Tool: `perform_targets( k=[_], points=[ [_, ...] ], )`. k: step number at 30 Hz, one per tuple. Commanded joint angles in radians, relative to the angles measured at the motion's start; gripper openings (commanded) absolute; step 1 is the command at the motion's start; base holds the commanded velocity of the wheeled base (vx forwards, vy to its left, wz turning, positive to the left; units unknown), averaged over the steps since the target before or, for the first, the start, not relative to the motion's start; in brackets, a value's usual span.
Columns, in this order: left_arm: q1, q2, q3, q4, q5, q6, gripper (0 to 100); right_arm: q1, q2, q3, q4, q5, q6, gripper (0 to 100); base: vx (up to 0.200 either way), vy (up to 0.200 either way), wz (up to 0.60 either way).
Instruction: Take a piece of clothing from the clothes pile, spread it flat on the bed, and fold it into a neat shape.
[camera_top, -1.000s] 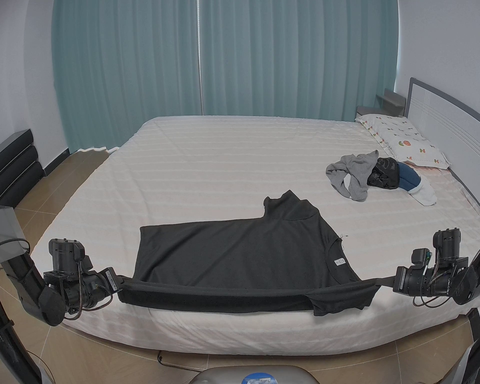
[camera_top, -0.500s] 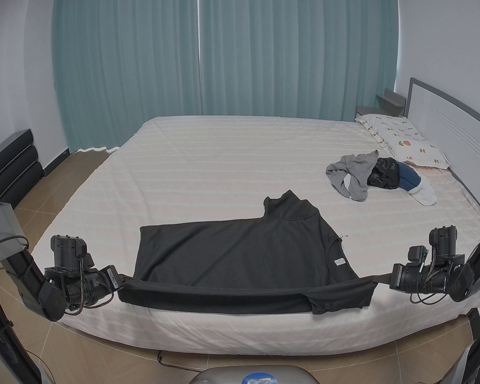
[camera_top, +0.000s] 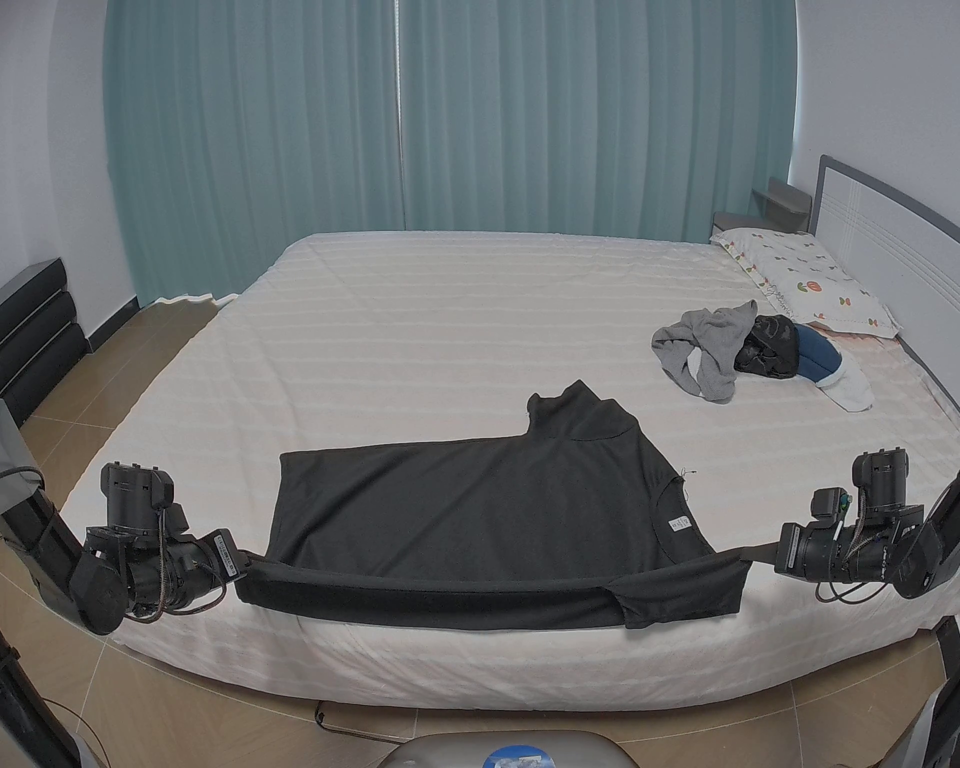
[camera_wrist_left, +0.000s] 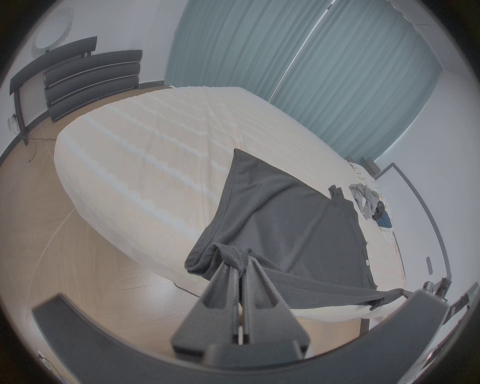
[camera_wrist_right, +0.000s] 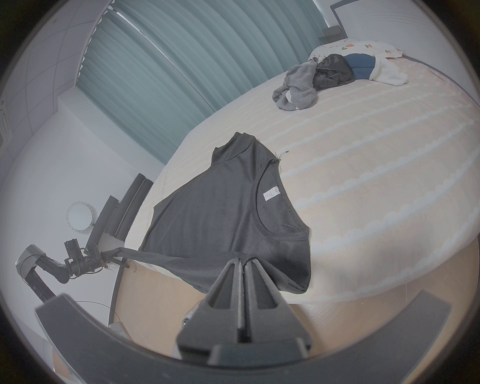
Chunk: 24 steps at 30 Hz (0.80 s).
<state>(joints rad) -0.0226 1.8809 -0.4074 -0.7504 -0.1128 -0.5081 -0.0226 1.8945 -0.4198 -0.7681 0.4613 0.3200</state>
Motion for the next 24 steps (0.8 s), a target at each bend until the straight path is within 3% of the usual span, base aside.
perform_targets(
  k=[1, 13, 24],
  points=[
    [0.001, 0.055, -0.033, 0.0, -0.001, -0.001, 0, 0.001, 0.038, -0.02, 0.0, 0.0, -0.001, 0, 0.0, 0.0, 0.0],
    [0.003, 0.231, -0.182, 0.0, 0.036, -0.007, 0, 0.003, 0.189, -0.163, 0.0, 0.0, 0.002, 0, 0.0, 0.0, 0.0],
    [0.001, 0.362, -0.32, 0.0, 0.077, -0.012, 0, 0.062, 0.324, -0.329, 0.003, -0.07, 0.065, 0, 0.0, 0.0, 0.0]
  ],
)
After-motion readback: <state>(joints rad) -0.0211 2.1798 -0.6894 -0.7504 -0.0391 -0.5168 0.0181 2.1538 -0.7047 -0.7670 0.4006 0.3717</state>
